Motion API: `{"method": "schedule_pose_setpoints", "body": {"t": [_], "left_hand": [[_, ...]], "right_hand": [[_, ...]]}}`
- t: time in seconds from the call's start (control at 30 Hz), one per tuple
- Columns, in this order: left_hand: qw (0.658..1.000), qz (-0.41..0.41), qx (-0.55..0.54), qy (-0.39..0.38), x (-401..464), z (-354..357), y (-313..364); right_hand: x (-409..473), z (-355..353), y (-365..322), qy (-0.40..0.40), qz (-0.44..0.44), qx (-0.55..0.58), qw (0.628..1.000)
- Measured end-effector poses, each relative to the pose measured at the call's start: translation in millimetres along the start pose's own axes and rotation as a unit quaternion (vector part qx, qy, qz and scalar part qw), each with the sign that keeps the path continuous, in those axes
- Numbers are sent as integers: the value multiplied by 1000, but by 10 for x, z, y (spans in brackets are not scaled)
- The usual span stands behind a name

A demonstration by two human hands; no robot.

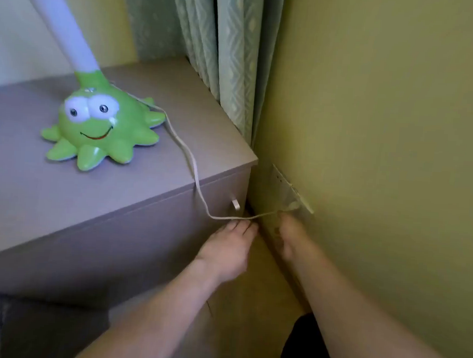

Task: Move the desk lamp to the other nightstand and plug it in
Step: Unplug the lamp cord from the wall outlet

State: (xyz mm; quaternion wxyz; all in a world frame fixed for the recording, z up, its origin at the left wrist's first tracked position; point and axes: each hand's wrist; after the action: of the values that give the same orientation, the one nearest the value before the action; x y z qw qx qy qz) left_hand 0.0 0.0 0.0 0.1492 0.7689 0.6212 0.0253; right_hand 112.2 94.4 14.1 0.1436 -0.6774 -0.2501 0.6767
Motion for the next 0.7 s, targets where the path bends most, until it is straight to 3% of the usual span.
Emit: {"method": "schedule_pose_setpoints", "body": {"t": [0.13, 0.2, 0.3, 0.47, 0.6, 0.7], "left_hand": [[990, 72, 64, 102, 114, 404, -274], [988, 57, 20, 140, 118, 520, -295], [972, 0, -129, 197, 176, 570, -278], [873, -81, -405, 260, 336, 584, -307], [760, -98, -552, 327, 391, 549, -287], [745, -105, -564, 341, 423, 483, -347]], "right_hand": [[547, 66, 49, -39, 8, 82, 996], [671, 60, 60, -56, -6, 114, 992], [687, 37, 43, -73, -21, 189, 979], [822, -33, 83, -73, -55, 263, 960], [932, -36, 51, -61, -71, 274, 957], [965, 5, -32, -49, -69, 292, 953]]}}
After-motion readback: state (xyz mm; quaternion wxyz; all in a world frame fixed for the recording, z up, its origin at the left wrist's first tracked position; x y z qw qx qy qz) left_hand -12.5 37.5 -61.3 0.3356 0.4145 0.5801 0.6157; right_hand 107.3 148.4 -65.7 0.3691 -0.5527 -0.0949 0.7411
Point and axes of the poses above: each hand's wrist, its own x-axis towards the middle knuckle, its own z-axis out of the palm, y = z × x, and after that the axes turned 11 degrees about z, right-handed
